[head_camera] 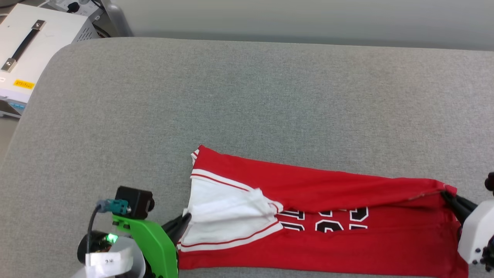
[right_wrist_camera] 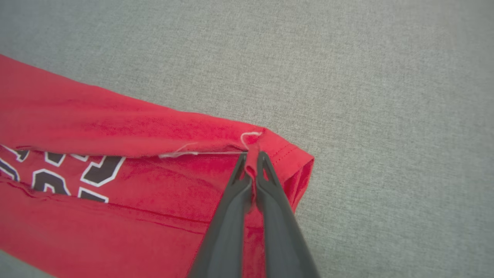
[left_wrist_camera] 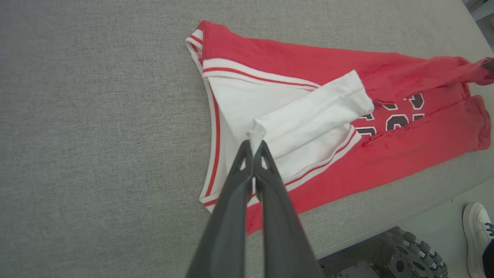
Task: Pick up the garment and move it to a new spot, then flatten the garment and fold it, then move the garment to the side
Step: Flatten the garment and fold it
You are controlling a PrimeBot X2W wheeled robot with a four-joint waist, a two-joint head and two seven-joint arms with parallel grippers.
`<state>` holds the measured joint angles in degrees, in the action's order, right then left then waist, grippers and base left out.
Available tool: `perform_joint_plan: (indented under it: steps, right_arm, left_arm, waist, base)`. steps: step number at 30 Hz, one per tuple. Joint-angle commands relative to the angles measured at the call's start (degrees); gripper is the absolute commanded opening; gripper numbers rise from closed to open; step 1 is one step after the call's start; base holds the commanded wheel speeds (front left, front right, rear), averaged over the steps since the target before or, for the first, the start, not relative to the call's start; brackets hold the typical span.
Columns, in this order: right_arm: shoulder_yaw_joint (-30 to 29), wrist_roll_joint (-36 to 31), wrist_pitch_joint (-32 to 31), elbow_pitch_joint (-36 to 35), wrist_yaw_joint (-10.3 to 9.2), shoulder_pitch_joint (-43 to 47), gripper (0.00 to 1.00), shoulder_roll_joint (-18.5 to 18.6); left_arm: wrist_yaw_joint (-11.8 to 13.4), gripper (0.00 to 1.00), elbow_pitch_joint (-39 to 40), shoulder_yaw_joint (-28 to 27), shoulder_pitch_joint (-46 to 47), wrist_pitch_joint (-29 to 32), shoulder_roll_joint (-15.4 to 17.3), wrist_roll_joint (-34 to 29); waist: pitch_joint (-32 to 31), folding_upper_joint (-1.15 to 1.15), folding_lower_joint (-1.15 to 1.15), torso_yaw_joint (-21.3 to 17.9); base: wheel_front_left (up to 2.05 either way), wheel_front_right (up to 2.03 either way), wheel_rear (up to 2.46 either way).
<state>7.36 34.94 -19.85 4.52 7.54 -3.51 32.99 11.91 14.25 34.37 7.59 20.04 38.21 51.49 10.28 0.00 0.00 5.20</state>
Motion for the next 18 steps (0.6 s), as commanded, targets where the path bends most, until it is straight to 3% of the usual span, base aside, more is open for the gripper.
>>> perform_joint_plan:
  steps: [1,18]
  right_arm:
    - [0.0,1.0,-0.1,-0.7,-0.05,1.6,0.00,0.4]
    - [5.2,1.5,-1.5,0.4,-0.05,4.8,0.00,4.8]
  left_arm:
    - [0.4,0.00,-0.4,0.4,-1.2,0.2,0.6,-0.2]
    - [-2.7,0.00,-11.2,4.5,-0.4,-0.9,-2.4,-1.8]
  waist:
    - [-0.1,0.00,0.00,-0.1]
    - [0.7,0.00,0.00,-0.8]
  base:
    - [0.00,0.00,0.00]
    - [0.00,0.00,0.00]
